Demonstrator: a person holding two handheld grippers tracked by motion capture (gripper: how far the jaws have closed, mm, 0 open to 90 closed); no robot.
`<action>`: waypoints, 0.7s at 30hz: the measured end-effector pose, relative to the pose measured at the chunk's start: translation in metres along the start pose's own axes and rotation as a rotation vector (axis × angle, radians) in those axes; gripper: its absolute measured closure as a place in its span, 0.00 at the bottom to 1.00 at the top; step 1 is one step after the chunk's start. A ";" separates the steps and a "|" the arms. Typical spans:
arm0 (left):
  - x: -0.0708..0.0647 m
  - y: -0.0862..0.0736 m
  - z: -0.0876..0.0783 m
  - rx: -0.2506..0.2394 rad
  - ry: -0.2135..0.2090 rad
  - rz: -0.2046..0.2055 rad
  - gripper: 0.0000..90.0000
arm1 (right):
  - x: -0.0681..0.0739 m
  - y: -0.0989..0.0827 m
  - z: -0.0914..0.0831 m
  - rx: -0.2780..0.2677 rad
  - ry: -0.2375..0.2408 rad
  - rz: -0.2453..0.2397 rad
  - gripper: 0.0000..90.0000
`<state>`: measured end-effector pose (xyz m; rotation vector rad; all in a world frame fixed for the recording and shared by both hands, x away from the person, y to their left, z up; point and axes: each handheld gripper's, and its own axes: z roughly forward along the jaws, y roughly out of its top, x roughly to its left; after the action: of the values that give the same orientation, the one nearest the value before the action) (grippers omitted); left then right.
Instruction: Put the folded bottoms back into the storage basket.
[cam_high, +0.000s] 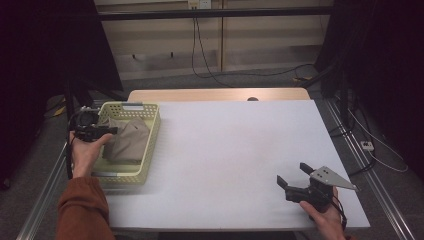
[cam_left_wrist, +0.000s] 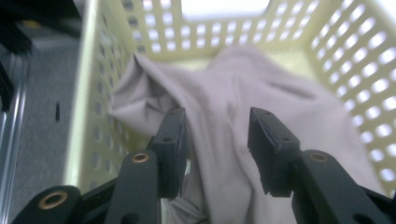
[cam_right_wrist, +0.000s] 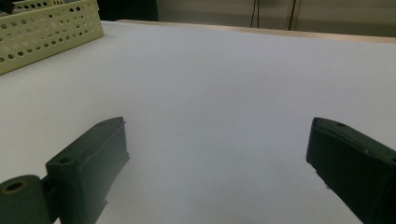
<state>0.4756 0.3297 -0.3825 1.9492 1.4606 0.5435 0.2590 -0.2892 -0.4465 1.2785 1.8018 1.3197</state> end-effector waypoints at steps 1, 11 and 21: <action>-0.001 -0.001 -0.004 -0.028 -0.018 -0.005 0.64 | 0.000 0.000 0.000 0.000 -0.001 0.000 0.06; -0.037 -0.008 0.029 0.117 -0.045 0.166 0.87 | 0.000 0.000 0.001 0.001 -0.001 0.002 0.06; -0.043 -0.005 0.058 0.251 -0.005 0.152 1.00 | 0.000 0.000 0.000 0.002 0.002 0.001 0.06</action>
<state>0.4978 0.2759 -0.4250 2.2694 1.4424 0.4373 0.2592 -0.2892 -0.4468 1.2794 1.8050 1.3205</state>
